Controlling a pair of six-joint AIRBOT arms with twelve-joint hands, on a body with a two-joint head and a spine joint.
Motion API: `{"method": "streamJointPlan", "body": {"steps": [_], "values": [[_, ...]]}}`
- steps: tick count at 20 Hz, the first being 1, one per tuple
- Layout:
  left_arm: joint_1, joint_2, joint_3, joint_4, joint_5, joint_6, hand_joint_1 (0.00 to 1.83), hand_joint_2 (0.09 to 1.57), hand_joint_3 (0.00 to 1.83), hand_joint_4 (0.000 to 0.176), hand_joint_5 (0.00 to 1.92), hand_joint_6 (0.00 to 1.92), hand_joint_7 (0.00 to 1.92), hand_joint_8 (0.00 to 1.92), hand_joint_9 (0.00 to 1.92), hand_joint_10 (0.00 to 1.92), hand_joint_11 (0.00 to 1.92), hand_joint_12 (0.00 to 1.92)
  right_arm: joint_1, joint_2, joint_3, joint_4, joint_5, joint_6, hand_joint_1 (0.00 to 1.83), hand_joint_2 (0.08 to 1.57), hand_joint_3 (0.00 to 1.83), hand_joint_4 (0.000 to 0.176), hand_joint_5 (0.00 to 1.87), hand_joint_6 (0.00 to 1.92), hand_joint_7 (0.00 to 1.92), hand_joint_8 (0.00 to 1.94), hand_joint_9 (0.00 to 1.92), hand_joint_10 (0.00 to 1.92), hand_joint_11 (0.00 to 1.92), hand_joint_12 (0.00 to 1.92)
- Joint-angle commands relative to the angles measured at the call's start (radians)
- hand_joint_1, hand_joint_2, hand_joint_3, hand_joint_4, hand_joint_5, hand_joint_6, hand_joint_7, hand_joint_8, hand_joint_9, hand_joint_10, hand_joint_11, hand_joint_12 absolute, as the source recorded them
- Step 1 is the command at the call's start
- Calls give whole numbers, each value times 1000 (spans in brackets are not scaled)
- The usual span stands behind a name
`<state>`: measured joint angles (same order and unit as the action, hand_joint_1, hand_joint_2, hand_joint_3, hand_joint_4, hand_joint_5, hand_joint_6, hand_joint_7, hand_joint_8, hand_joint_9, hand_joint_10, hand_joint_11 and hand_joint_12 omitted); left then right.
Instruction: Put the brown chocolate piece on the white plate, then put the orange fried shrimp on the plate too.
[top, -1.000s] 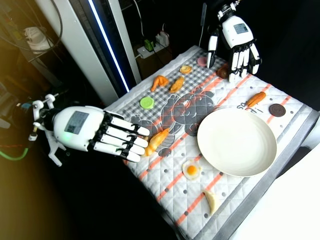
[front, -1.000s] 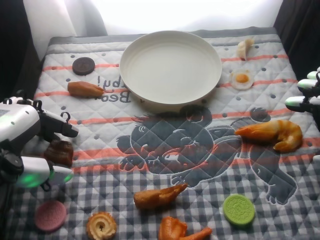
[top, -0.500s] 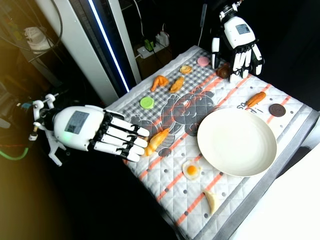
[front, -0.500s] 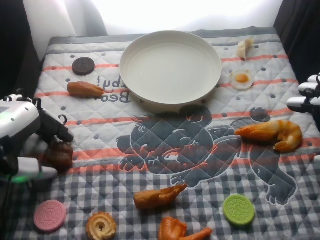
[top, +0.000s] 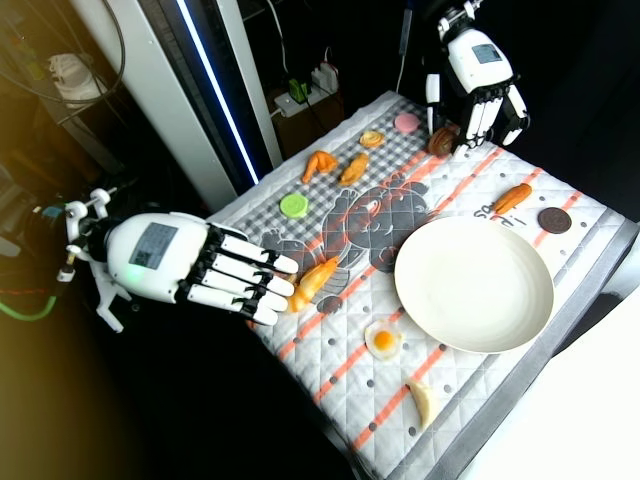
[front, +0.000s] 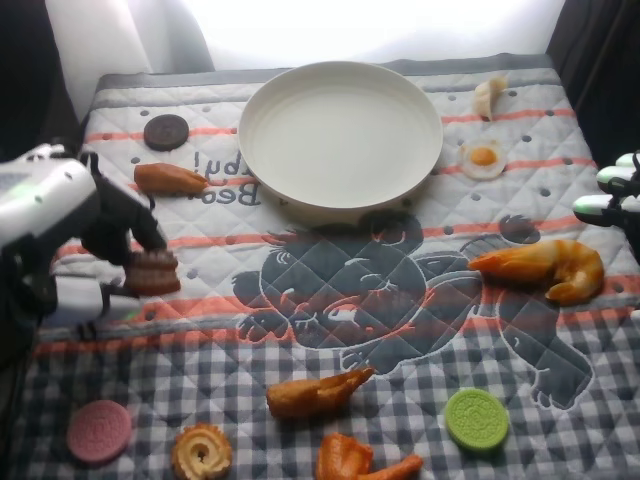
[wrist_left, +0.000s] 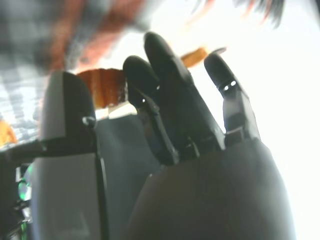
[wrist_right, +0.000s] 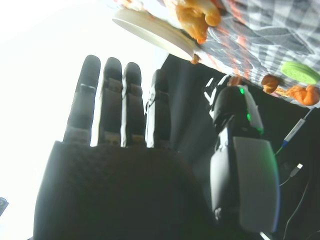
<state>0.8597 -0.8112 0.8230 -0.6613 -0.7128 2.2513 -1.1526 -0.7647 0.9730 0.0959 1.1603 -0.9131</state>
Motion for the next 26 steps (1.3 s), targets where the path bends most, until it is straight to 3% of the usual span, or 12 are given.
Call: {"method": "streamJointPlan", "body": {"steps": [1,3,4,6,7,14,18,19,21,22,23,26], "values": [[-24,8,10,37,-122,-5,1263,1052,0,0,1233,404,1058,1008,1112,161,117,1103,2,1,5,20,117,7,540,1193,3,91,385,3,310,0,283,0,32,653],[-92,-10,39,56,-111,-5,1279,1066,0,0,1284,219,1016,1147,1080,263,175,1298,2,-1,9,20,117,7,520,1196,4,93,384,1,315,1,287,1,33,657],[-134,-31,64,61,-91,-5,1278,1083,0,0,1310,119,970,1243,879,868,170,1398,2,-2,10,20,117,7,522,1195,3,93,390,3,319,2,288,2,25,657],[-230,-92,139,70,-7,-5,1290,1045,0,0,1339,98,1076,1064,842,861,253,1404,2,-4,12,20,117,7,489,1195,0,78,395,0,318,0,280,0,0,706],[-317,-149,210,86,90,-5,1281,1075,0,0,1334,41,993,1218,750,1214,271,1675,2,-6,15,20,117,7,494,1200,1,71,388,0,312,0,281,1,12,713],[-461,-370,441,10,312,17,1279,1045,2,0,1311,173,1087,1000,954,513,324,1224,10,-15,24,18,117,7,534,1194,0,61,392,3,320,1,287,1,20,702],[-452,-439,506,-124,365,148,1233,1111,4,0,970,846,1009,1087,891,396,226,1281,24,-20,26,11,117,7,579,1202,1,64,410,0,322,0,278,1,0,701],[-445,-456,521,-145,368,157,1318,1120,3,34,783,321,940,1096,809,278,147,1255,25,-21,26,11,117,7,594,1201,0,61,419,3,330,3,283,3,0,710],[-435,-474,538,-162,367,158,1087,1034,0,139,443,3,640,48,670,45,107,1188,26,-21,26,9,117,7,566,1214,2,61,405,2,331,2,295,5,8,710],[-434,-466,530,-165,357,158,1087,1034,0,139,443,3,640,48,670,45,107,1188,28,-21,27,7,117,7,566,1214,2,61,405,2,331,2,295,5,8,710],[-436,-451,512,-157,339,158,850,960,0,175,117,0,386,1,517,2,83,1157,31,-21,27,5,117,7,529,1223,4,62,406,2,332,2,304,6,32,716],[-439,-376,414,-68,252,131,822,895,0,176,7,0,230,1,364,1,5,1014,45,-23,28,1,117,6,519,1219,1,66,412,4,335,3,312,8,39,717]]}}
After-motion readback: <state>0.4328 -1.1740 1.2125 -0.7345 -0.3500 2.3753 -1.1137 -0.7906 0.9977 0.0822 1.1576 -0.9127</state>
